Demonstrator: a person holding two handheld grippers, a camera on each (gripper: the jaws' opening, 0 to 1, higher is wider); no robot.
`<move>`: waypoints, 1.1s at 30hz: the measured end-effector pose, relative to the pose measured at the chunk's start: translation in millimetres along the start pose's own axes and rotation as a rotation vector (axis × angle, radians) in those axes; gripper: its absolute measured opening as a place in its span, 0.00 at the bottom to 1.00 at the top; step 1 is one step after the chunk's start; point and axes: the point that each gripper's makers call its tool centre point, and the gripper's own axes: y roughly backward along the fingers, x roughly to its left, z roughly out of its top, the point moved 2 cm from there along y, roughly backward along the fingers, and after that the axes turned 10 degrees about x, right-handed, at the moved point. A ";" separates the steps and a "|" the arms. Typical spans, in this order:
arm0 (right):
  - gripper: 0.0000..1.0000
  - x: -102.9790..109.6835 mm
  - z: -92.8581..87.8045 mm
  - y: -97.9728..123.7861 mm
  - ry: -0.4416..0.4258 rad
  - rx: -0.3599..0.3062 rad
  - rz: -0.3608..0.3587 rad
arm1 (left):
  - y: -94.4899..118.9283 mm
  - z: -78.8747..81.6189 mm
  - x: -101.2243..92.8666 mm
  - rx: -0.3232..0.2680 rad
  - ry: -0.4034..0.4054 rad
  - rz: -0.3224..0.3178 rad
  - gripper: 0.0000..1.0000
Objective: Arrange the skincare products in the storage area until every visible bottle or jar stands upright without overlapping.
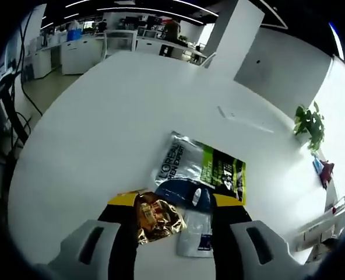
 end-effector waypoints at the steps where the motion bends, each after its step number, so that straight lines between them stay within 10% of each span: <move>1: 0.99 -0.9 -0.1 -0.1 -0.002 0.000 -0.001 | -3.4 2.3 4.8 0.001 0.006 0.007 0.41; 23: 0.99 -5.9 -9.2 -4.1 -0.021 0.023 -0.003 | -19.3 14.4 16.0 -0.054 -0.002 0.116 0.04; 28: 0.99 -8.3 -8.9 -3.9 -0.026 0.022 -0.006 | -24.5 30.8 28.5 -0.079 -0.015 0.113 0.00; 33: 0.99 -4.7 -4.0 -3.8 -0.014 0.016 0.001 | -4.8 28.8 1.0 -0.113 -0.024 0.033 0.00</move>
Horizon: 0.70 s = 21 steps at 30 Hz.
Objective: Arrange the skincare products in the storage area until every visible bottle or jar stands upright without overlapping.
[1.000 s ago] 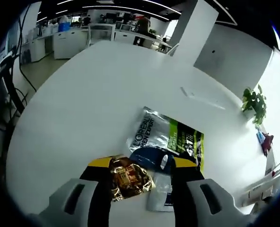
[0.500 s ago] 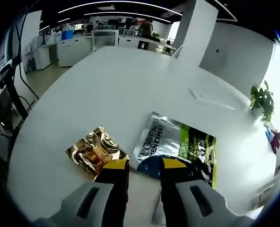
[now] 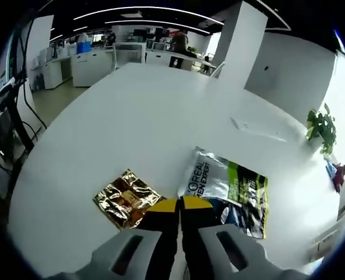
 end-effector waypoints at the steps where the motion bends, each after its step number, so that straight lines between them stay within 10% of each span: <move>1: 0.99 1.1 1.0 0.2 0.003 -0.002 0.001 | 4.4 3.6 -3.2 -0.011 0.005 -0.020 0.00; 21: 0.99 26.8 24.8 33.9 0.087 -0.118 -0.004 | 102.2 54.2 -46.9 -0.120 -0.058 -0.319 0.00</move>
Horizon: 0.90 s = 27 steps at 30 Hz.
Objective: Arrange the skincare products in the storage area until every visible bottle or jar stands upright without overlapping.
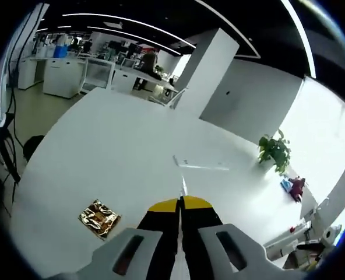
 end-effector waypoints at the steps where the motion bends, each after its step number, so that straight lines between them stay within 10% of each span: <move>1: 0.99 1.9 2.5 1.6 0.005 -0.007 0.002 | 2.4 2.5 -1.5 0.002 -0.011 -0.005 0.00; 14: 0.99 52.4 35.6 15.3 0.133 -0.091 0.093 | 56.3 -10.8 -55.1 0.069 -0.130 -0.138 0.00; 27: 0.95 101.2 43.3 21.8 0.236 -0.130 0.214 | 132.0 -50.7 -165.9 0.114 -0.229 -0.436 0.00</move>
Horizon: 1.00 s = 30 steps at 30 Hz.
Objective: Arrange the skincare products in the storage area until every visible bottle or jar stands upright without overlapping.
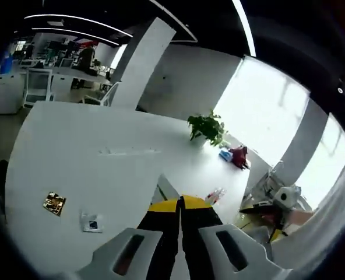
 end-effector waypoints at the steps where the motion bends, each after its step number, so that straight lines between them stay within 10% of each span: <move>1: 0.95 1.7 1.3 -0.5 0.004 -0.005 0.007 | 1.7 -0.3 -7.6 -0.005 -0.006 -0.009 0.00; 14: 0.90 27.8 36.9 -29.4 0.151 -0.043 0.234 | 14.0 -4.4 -124.3 -0.005 -0.030 -0.281 0.00; 19: 0.84 39.2 67.7 -35.7 0.119 -0.169 0.415 | 16.9 -6.8 -160.8 -0.007 -0.011 -0.385 0.00; 22: 0.65 55.5 79.0 -26.0 0.118 -0.236 0.543 | 20.0 -6.1 -172.1 -0.015 0.001 -0.423 0.00; 27: 0.04 77.9 73.2 -17.3 0.137 -0.242 0.626 | 27.5 -6.2 -181.8 -0.040 0.019 -0.455 0.00; 30: 0.02 86.2 72.2 -15.6 0.116 -0.271 0.648 | 30.3 -6.1 -177.3 -0.050 0.025 -0.441 0.00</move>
